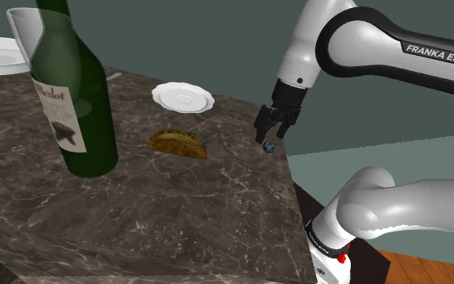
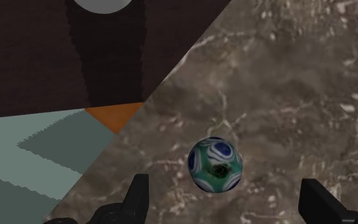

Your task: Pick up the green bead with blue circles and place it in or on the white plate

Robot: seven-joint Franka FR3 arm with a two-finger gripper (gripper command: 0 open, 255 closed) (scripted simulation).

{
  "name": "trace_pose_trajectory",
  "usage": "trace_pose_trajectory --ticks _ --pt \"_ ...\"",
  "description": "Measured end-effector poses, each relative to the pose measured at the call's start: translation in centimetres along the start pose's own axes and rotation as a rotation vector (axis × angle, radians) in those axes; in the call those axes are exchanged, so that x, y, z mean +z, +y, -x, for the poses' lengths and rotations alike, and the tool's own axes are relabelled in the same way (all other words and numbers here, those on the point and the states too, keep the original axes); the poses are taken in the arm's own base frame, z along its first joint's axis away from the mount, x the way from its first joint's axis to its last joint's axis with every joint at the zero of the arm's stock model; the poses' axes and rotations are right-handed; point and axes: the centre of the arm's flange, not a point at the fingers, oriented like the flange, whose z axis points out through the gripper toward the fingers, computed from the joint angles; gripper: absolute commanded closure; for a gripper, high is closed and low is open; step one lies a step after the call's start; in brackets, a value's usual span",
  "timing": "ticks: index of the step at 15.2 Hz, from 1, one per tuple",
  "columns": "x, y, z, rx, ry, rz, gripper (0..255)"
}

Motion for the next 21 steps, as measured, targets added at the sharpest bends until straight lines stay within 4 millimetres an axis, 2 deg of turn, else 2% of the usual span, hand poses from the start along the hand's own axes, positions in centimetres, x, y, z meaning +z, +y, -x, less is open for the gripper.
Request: trace_pose_trajectory --ticks 3,8,9,19,21 --pt "1.31 -0.06 0.05 0.000 0.000 0.000 0" --pt "1.50 -0.05 0.04 0.000 0.000 0.000 0" --pt "1.50 -0.05 0.04 0.000 0.000 0.000 255" --pt "1.50 -0.05 0.04 0.000 0.000 0.000 255" --pt "0.80 -0.11 0.07 0.000 0.000 0.000 255"
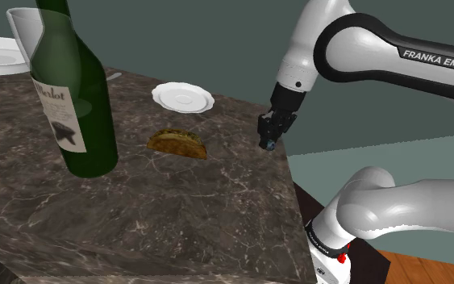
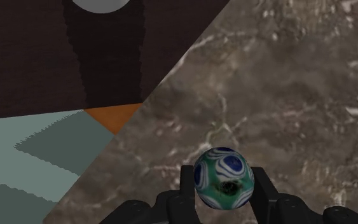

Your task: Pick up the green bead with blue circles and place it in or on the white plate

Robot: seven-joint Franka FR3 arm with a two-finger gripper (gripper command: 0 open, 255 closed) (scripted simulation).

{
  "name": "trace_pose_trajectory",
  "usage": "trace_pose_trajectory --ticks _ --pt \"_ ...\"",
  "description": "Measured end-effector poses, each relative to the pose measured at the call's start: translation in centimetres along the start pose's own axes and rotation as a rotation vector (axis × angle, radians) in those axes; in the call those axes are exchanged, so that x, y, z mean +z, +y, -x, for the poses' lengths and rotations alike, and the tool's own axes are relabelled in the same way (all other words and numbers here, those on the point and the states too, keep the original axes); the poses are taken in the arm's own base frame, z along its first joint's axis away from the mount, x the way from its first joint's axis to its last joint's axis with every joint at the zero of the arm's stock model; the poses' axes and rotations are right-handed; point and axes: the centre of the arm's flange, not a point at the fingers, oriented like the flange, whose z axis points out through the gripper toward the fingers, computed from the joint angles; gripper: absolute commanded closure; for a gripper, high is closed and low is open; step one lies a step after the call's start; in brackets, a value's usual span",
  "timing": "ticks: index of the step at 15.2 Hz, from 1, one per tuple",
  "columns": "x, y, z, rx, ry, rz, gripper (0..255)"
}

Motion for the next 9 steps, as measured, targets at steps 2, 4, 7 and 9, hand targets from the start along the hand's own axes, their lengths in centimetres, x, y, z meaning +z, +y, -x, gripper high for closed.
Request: trace_pose_trajectory --ticks 2,4,7,9 --pt "-0.9 -0.1 0.2 0.000 0.000 0.000 255" --pt "-2.0 -0.2 0.3 0.000 0.000 0.000 255" --pt "-3.5 -0.4 0.4 0.000 0.000 0.000 255" --pt "-4.6 -0.5 0.6 0.000 0.000 0.000 255"
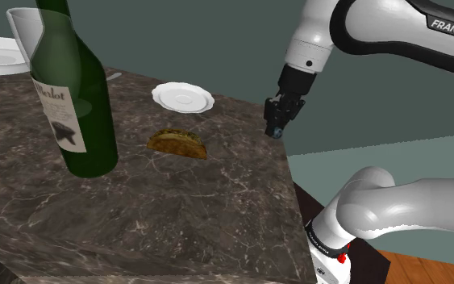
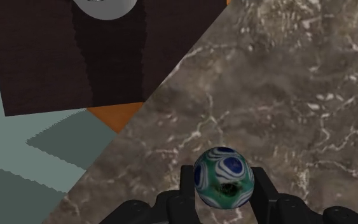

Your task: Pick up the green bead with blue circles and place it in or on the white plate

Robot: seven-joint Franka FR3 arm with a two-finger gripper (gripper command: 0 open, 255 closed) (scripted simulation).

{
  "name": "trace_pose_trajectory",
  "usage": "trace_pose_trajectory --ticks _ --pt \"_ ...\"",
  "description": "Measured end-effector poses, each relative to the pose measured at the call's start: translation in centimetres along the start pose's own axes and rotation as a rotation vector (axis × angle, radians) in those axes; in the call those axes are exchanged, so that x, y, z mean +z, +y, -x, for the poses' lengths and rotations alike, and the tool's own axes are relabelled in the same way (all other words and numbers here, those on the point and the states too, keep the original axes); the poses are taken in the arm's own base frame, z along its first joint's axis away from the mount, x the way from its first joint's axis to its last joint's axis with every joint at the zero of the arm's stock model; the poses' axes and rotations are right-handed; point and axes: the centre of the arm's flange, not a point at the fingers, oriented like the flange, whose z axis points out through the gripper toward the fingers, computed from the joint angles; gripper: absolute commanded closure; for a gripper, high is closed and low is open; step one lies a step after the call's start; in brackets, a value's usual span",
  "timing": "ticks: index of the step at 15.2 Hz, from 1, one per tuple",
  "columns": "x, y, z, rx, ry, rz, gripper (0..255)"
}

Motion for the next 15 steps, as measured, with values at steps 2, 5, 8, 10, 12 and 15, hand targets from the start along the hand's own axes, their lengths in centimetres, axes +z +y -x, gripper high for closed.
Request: trace_pose_trajectory --ticks 2,5,8,10,12,15 --pt "-1.1 -0.1 0.0 0.000 0.000 0.000 255" --pt "-2.6 -0.2 0.2 0.000 0.000 0.000 255" --pt "-3.4 -0.8 -1.4 0.000 0.000 0.000 255" --pt "-3.6 -1.5 -3.7 0.000 0.000 0.000 255" --pt "-3.8 -2.6 -6.0 0.000 0.000 0.001 255" --pt "-4.2 -3.4 -9.8 0.000 0.000 0.001 255"
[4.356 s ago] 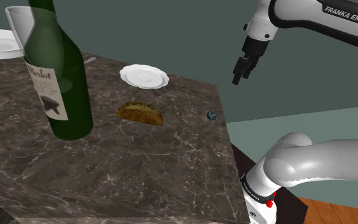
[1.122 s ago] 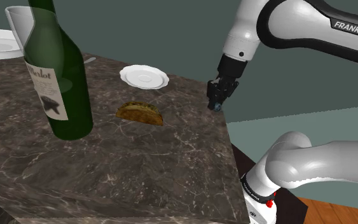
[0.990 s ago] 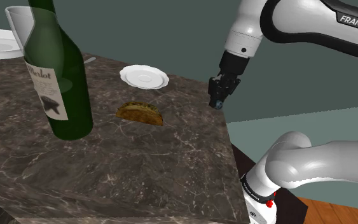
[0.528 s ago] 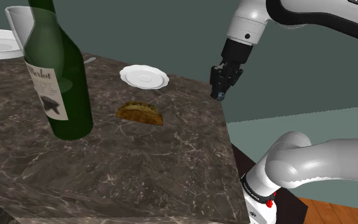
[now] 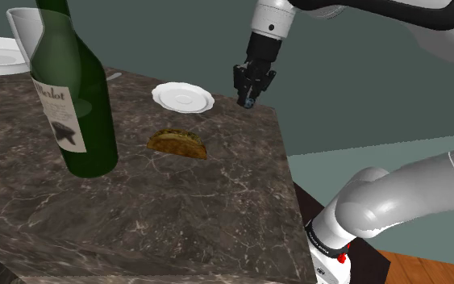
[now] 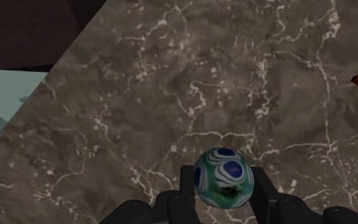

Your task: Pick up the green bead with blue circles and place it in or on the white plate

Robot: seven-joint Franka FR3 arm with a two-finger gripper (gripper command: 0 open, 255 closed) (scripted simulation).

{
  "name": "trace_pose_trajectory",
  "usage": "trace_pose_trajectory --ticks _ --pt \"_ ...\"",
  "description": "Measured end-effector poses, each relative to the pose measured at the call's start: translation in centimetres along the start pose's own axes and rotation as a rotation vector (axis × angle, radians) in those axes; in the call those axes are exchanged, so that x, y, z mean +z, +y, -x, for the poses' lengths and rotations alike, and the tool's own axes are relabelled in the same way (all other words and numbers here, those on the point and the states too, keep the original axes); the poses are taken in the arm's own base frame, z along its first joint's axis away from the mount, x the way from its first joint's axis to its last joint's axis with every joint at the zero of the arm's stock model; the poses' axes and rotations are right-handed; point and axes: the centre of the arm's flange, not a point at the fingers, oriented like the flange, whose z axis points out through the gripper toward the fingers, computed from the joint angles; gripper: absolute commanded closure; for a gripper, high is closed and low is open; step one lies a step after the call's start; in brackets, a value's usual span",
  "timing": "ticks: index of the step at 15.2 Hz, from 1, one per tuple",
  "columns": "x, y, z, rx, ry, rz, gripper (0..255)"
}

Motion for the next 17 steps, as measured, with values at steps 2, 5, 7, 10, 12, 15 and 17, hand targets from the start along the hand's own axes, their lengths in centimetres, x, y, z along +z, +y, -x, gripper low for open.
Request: trace_pose_trajectory --ticks 2,5,7,10,12,15,17 --pt "-0.3 -0.7 -2.4 0.000 0.000 0.000 255" --pt "-0.7 -2.2 -6.4 -0.001 0.001 0.000 255" --pt "-1.1 -3.0 -8.7 0.000 0.000 0.000 255" --pt "-1.2 -4.3 -12.5 -0.001 -0.001 0.000 255" --pt "-1.5 -5.2 -14.8 -0.002 -0.001 0.000 255" --pt "-2.1 -6.4 -18.7 -0.002 0.000 0.000 255" --pt "-1.8 -7.3 -20.8 -0.002 -0.001 -0.001 255"
